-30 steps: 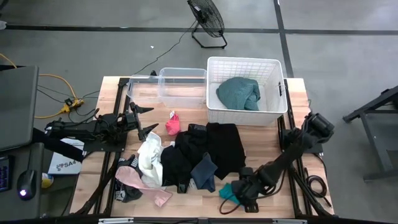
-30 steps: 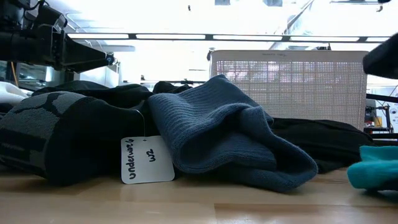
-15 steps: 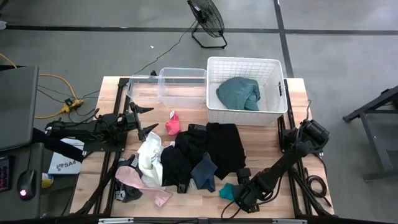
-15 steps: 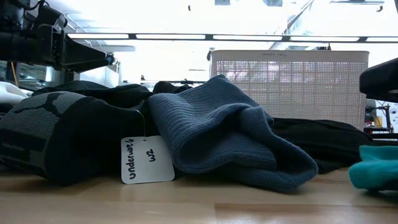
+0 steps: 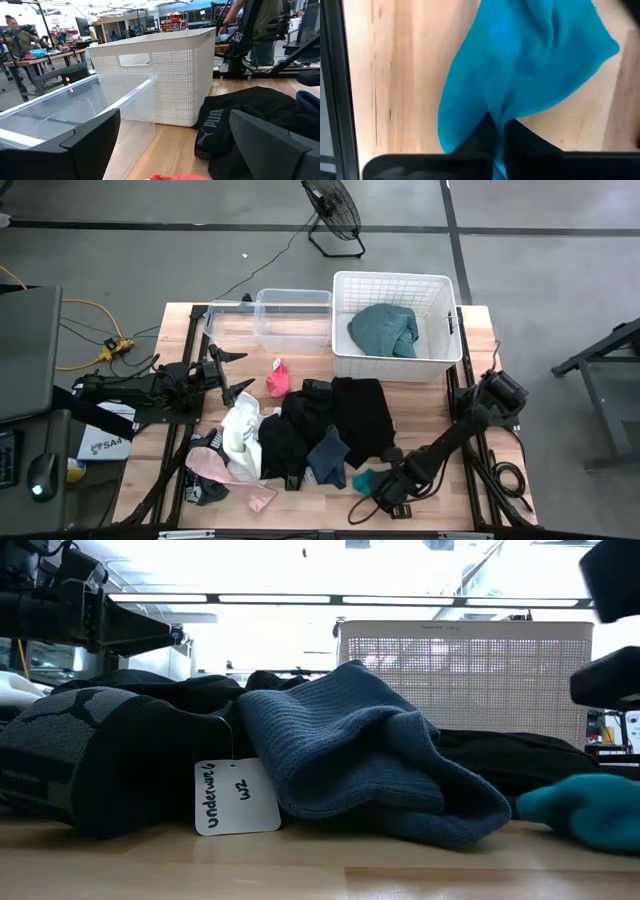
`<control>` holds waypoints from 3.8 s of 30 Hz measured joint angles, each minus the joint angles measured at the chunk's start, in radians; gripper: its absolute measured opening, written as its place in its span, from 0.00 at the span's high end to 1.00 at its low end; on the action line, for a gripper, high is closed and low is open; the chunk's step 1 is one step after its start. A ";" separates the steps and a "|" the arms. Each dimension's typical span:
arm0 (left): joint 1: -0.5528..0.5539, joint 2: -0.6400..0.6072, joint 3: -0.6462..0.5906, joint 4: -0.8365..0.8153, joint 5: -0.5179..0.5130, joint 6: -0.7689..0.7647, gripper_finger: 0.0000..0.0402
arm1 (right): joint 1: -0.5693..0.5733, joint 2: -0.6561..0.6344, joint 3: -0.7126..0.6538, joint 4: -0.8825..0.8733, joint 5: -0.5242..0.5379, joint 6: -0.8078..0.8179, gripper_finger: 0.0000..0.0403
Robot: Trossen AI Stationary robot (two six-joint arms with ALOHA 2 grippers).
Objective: Pick & Place Cloths
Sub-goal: Put the blue sock into the left transparent bin
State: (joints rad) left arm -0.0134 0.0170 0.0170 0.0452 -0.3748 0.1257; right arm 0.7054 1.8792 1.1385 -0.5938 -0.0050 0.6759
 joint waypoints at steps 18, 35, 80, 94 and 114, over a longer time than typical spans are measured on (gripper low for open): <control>0.000 0.000 0.000 0.002 0.000 0.000 0.09 | -0.094 -0.262 -0.001 0.007 0.253 -0.044 0.99; 0.000 0.000 0.001 0.051 0.000 -0.154 0.09 | -0.533 -0.288 -0.001 0.517 0.355 -0.654 0.99; 0.000 0.832 0.460 0.349 -0.190 0.098 0.09 | -0.917 -0.167 0.125 0.861 0.030 -0.678 0.99; 0.000 0.868 0.578 0.344 -0.123 0.390 0.09 | -0.852 -0.167 0.207 0.709 0.099 -0.567 0.99; -0.001 0.962 0.587 0.368 -0.091 0.513 0.19 | -0.784 -0.165 0.207 0.716 0.051 -0.548 0.99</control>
State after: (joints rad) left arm -0.0143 0.9794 0.6041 0.4132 -0.4662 0.6383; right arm -0.0784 1.7145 1.3453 0.1226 0.0463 0.1276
